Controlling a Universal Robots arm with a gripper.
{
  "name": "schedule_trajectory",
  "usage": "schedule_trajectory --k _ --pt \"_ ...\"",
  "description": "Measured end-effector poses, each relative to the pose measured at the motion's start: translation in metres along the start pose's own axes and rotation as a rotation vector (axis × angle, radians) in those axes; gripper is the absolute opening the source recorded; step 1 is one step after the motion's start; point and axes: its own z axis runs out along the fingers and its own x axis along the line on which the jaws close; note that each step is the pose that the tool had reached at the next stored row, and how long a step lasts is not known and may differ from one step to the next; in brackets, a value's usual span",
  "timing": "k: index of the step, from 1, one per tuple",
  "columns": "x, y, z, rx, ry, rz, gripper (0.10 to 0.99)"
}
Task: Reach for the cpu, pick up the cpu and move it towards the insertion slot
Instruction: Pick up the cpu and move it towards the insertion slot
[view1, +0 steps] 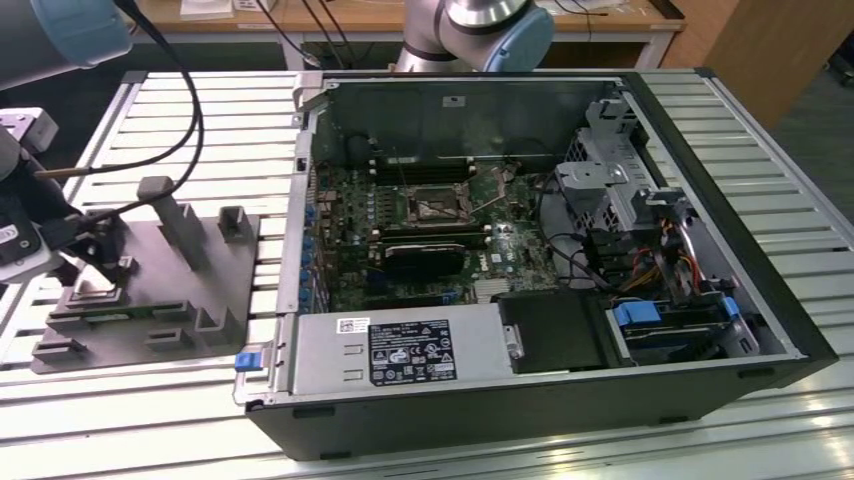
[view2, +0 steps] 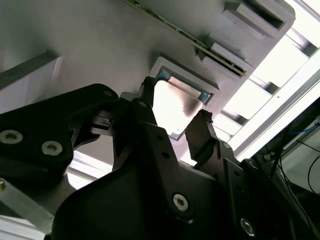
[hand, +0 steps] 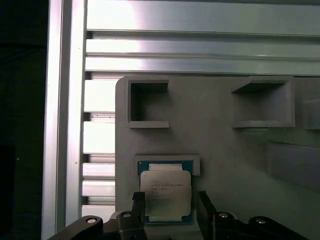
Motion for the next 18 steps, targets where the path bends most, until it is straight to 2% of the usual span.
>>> schedule_trajectory --k 3,4,7,10,18 --pt "0.0006 0.0000 0.0013 -0.002 -0.0146 0.000 0.533" --pt "0.0010 -0.0001 0.0014 -0.003 -0.0161 -0.001 0.533" --pt "0.0037 0.0000 0.0020 -0.003 -0.0188 0.007 0.533" --pt "0.0039 0.0001 0.0025 -0.003 -0.0195 0.024 0.533" --pt "0.0040 0.0003 0.0046 -0.003 -0.0196 0.025 0.533"
